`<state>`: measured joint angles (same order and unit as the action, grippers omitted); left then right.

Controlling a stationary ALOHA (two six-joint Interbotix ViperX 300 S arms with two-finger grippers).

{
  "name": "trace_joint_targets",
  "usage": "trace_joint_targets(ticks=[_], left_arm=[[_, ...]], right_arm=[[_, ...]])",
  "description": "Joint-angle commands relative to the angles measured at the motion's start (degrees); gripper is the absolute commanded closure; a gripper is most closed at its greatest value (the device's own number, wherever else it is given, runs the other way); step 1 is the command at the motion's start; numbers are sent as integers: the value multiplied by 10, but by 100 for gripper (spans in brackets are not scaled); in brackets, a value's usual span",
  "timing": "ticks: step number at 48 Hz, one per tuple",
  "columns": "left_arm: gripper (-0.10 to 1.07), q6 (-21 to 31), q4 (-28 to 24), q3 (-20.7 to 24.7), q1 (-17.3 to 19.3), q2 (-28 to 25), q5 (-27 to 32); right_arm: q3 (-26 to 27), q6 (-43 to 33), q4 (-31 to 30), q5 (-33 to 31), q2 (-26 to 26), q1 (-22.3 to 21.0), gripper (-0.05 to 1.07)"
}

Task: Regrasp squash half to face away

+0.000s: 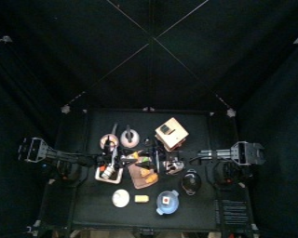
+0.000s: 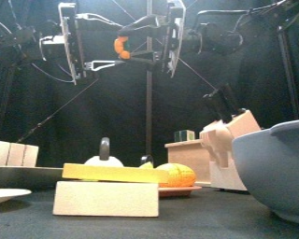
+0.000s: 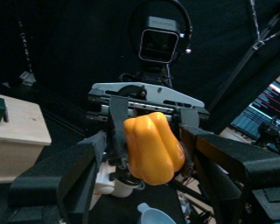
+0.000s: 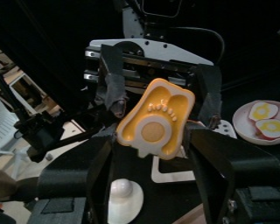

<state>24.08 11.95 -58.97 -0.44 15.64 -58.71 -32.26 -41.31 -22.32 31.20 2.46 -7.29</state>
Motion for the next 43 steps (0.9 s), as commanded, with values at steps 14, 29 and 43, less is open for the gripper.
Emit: trace_joint_targets(ticks=[14, 29, 43], left_arm=[[-2, 0, -3, 11, -1, 2, -4], [5, 0, -2, 13, -3, 2, -4], [30, -1, -3, 12, -3, 2, -4]], right_arm=[[14, 0, -2, 2, 10, 0, 28], [11, 1, -1, 2, 10, -1, 28], [9, 1, -2, 2, 10, 0, 28]])
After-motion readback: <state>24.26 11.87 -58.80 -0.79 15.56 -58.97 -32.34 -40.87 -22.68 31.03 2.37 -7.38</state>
